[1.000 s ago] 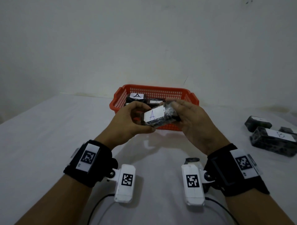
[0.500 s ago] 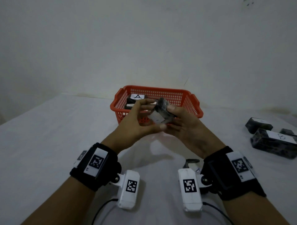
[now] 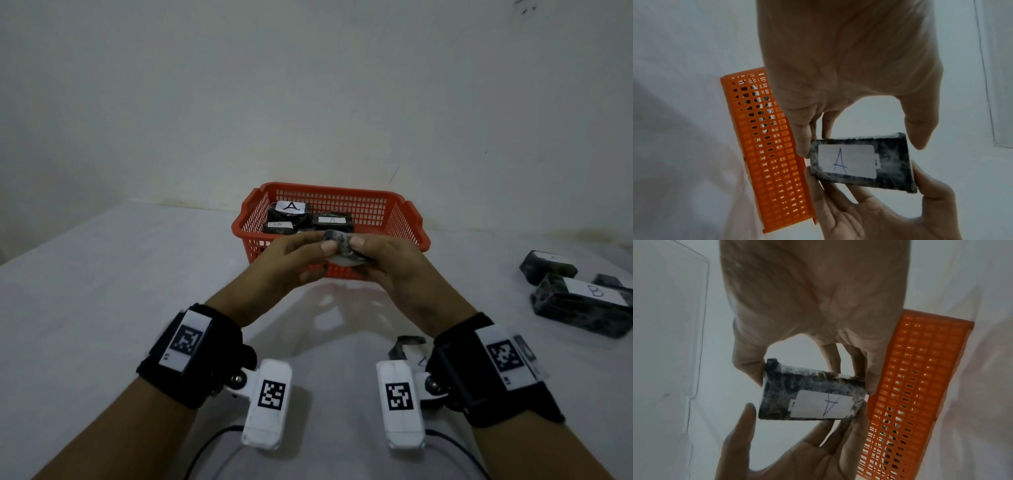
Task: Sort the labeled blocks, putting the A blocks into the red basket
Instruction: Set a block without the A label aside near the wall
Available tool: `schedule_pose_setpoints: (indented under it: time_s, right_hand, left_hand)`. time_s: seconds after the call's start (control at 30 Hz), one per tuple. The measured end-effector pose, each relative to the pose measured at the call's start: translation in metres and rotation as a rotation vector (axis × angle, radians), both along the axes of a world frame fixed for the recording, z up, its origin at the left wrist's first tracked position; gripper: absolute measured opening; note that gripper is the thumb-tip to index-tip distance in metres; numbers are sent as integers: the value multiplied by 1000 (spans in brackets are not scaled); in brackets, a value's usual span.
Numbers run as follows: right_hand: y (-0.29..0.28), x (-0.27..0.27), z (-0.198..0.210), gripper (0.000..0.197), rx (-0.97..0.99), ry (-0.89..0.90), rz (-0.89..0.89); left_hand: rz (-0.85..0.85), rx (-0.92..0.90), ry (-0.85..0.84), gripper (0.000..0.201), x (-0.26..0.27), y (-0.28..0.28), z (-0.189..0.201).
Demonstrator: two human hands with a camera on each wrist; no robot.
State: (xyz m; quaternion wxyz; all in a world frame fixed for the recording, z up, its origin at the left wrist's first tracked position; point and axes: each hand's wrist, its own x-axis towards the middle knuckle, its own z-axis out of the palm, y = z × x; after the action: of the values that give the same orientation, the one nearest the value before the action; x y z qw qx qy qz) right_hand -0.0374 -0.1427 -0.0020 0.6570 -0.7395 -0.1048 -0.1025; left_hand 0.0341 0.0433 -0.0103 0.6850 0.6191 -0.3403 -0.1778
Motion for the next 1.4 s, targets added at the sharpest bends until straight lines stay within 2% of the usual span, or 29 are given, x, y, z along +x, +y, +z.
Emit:
schedule_pose_setpoints:
  time_s: [0.07,0.17,0.27,0.37,0.47,0.6,0.73,0.87,0.97,1.03,1.1,1.17,1.23,1.3,1.4]
  right_hand:
    - [-3,1,-2,57,9,4,36]
    - [-3,0,-2,38,-1,21,73]
    - [-6,0,-1,35,-44,-3,21]
    - [-8,-2,1,47,-80,11,19]
    - [-9,-4,2,42,-74,28,84]
    - [-14,-3,3,67,-52,23,23]
    - [-12,-4,1,68,-98,52,44]
    - [-14,-6,4,72,-126,30,-9]
    - [-14,-6,3,76,-121,41,-7]
    - [-11,-4,4,74,0,93,17]
    - [-7,-6,7,60,121,164,27]
    - [-3,-6,8,46,129,185,-31]
    - [-2,-5,4,47,82,157,-116]
    - [1,-5,2,52,23,106,-172]
    - [4,-7,3,57,-30,51,-216]
  left_hand:
    - [24,-31,11,40,1,0,0]
    - [31,-57,21,40,0,-2,0]
    - [1,-11,24,49,-1,0,1]
    - [46,40,-19,68,2,1,-2]
    - [50,15,-13,66,2,2,-1]
    - [-4,47,20,74,1,4,1]
    - [50,81,-25,82,1,5,-1]
    - [18,116,-23,102,-2,7,1]
    - [54,82,-31,90,-2,7,3]
    - [86,26,-20,90,-2,8,2]
    - [60,4,-19,94,-3,9,2]
    - [-1,17,-35,96,-3,9,1]
    - [-2,25,-49,93,-3,7,1]
    - [85,7,-74,79,-5,4,3]
    - [283,-14,-193,45,-7,3,5]
